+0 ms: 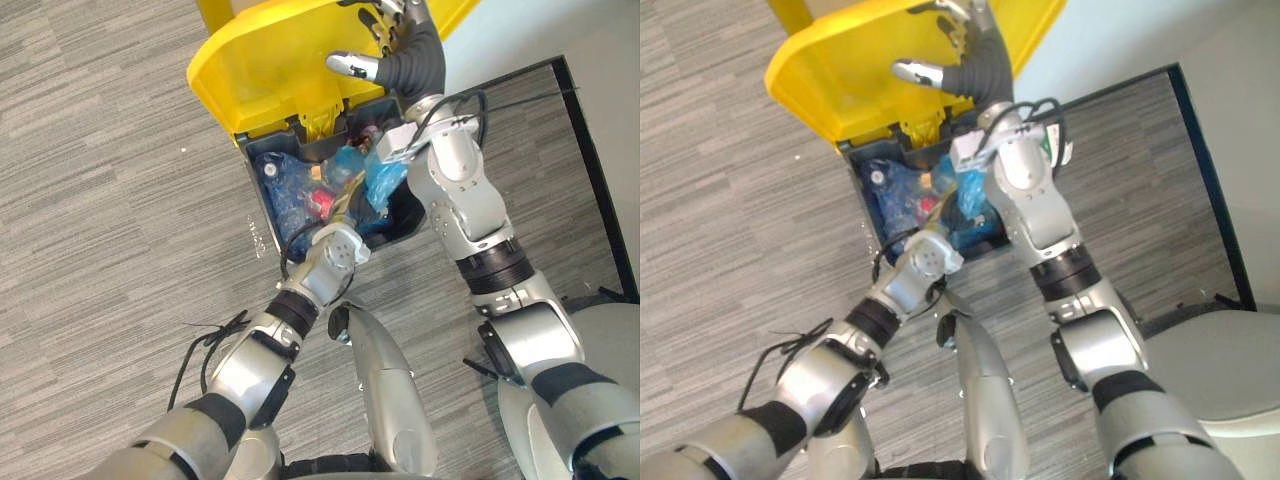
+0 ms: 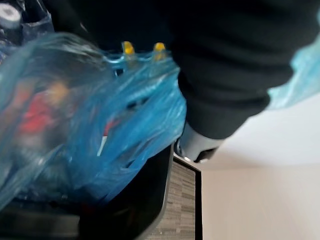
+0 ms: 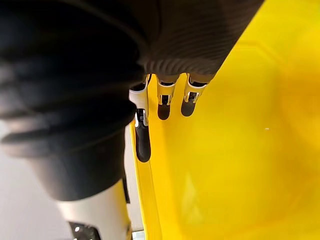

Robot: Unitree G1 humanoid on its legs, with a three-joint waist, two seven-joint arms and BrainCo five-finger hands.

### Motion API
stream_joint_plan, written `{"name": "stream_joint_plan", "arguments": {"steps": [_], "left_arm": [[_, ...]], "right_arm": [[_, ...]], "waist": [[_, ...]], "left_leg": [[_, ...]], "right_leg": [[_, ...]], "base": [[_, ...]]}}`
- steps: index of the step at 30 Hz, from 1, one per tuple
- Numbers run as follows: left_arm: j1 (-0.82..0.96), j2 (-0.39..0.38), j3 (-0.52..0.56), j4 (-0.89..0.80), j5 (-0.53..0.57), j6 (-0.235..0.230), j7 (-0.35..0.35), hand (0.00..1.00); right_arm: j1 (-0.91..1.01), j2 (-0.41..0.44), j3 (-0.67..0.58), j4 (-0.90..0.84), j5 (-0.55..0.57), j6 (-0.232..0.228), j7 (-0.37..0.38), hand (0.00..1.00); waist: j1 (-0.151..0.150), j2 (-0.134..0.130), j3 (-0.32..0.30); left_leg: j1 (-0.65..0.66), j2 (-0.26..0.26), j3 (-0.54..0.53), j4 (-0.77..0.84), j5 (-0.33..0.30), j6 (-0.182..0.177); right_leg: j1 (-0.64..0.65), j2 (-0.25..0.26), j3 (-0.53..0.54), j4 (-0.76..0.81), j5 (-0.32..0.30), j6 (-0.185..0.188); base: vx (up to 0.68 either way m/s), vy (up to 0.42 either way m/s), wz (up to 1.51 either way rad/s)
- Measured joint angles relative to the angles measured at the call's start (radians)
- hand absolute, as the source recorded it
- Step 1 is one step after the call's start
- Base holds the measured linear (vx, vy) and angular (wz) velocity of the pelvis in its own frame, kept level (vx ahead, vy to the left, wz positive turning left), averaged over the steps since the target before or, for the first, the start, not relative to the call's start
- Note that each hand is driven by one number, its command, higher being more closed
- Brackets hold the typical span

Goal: Gather rubbish on tea table into small bin, then transfer packed bag to large trash can.

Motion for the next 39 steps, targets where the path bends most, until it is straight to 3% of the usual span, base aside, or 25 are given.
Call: {"name": "stream_joint_plan", "arguments": {"steps": [11,19,26,29,32,37,38,39], "left_arm": [[0.028,0.001,0.000,-0.033,0.080,0.019,0.000,0.00],[0.042,0.016,-0.011,-0.060,0.282,0.069,-0.002,0.00],[0.042,0.017,-0.041,-0.124,0.293,0.079,-0.003,0.00],[0.055,0.021,-0.051,-0.208,0.286,0.079,-0.003,0.00],[0.106,0.037,-0.070,-0.344,0.212,0.063,-0.002,0.00],[0.307,0.104,-0.064,-0.514,0.062,-0.006,-0.003,0.00],[0.407,0.146,-0.060,-0.555,-0.011,-0.036,-0.009,0.00],[0.439,0.156,-0.056,-0.567,-0.031,-0.045,-0.016,0.00]], "right_arm": [[0.009,0.010,0.000,0.000,-0.042,0.010,0.001,0.00],[0.122,0.020,-0.022,-0.039,-0.082,0.012,0.011,0.00],[0.190,0.031,-0.064,-0.056,-0.151,0.012,0.024,0.00],[0.253,0.049,-0.098,-0.085,-0.160,0.011,0.031,0.00],[0.329,0.053,-0.150,-0.085,-0.192,0.009,0.043,0.00],[0.467,0.046,-0.232,-0.059,-0.225,0.005,0.051,0.00],[0.508,0.054,-0.247,-0.003,-0.238,0.002,0.057,0.00],[0.518,0.054,-0.251,0.017,-0.238,0.002,0.057,0.00]], "waist": [[0.001,0.000,0.000],[0.006,-0.002,-0.001],[0.020,-0.002,-0.001],[0.030,-0.005,0.000],[0.050,-0.011,-0.004],[0.079,-0.016,-0.006],[0.081,-0.040,-0.022],[0.081,-0.044,-0.024]], "left_leg": [[-0.002,-0.001,-0.014,0.015,0.000,0.000],[0.034,-0.002,-0.020,-0.005,0.001,-0.001],[0.052,-0.009,-0.042,-0.022,0.003,0.002],[0.069,-0.020,-0.046,-0.039,0.009,-0.006],[0.098,-0.034,-0.079,-0.067,0.018,-0.007],[0.156,-0.062,-0.143,-0.107,0.033,0.009],[0.179,-0.081,-0.146,-0.152,0.039,0.005],[0.189,-0.091,-0.153,-0.165,0.041,0.002]], "right_leg": [[0.006,-0.003,-0.010,0.010,-0.001,-0.001],[0.057,-0.025,-0.030,0.001,-0.002,-0.002],[0.089,-0.024,-0.048,-0.010,-0.007,-0.010],[0.105,-0.030,-0.053,-0.014,-0.009,-0.010],[0.140,-0.035,-0.069,-0.014,-0.020,-0.005],[0.222,-0.038,-0.099,-0.039,-0.039,-0.018],[0.244,-0.040,-0.099,-0.068,-0.046,-0.005],[0.258,-0.039,-0.103,-0.082,-0.048,-0.003]], "base": [[-0.04,-0.017,0.02],[-0.05,-0.027,0.13],[-0.04,-0.039,0.07],[-0.05,-0.029,0.11],[-0.04,-0.033,0.19],[-0.06,-0.038,0.19],[-0.07,-0.042,0.21],[-0.05,-0.039,0.23]]}}
